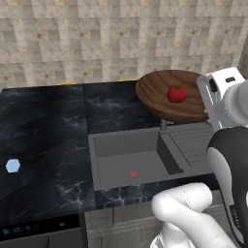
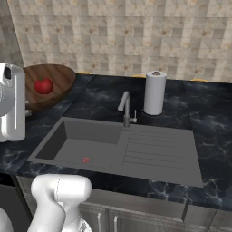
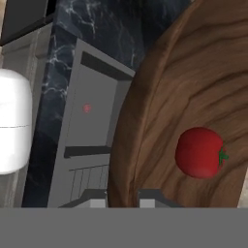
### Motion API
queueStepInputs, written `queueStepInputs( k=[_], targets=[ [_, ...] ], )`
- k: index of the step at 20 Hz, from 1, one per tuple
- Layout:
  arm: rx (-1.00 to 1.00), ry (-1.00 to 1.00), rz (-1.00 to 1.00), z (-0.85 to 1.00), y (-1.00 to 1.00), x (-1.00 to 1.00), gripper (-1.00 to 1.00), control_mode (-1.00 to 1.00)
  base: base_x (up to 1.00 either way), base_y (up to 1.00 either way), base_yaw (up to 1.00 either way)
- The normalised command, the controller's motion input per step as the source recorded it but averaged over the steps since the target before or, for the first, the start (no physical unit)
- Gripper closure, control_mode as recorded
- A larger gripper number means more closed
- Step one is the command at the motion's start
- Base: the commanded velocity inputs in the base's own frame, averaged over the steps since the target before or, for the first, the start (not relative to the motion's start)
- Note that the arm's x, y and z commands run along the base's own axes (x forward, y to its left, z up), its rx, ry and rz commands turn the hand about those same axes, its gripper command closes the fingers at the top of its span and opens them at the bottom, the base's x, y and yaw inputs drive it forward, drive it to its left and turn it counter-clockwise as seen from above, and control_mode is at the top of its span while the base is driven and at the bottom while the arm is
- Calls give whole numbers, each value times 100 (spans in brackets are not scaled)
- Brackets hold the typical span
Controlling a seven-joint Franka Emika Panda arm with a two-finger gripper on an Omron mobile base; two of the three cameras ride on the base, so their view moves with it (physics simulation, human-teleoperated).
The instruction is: Pick the tomato from the sink and place it in the bowl. Then pick the bowl and place it in the microwave. Then close the microwave door and press the start button.
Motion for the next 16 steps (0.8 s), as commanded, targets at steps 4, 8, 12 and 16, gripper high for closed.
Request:
queueStepInputs(
  k=[4, 8, 12, 16],
  targets=[
    [0, 0, 0, 0, 0, 0, 100, 100, -26, -1, 0],
    [0, 0, 0, 0, 0, 0, 100, 100, -56, -1, 0],
    [0, 0, 0, 0, 0, 0, 100, 100, -62, 0, 0],
    [0, 0, 0, 0, 0, 0, 100, 100, -30, -4, 42]
  ],
)
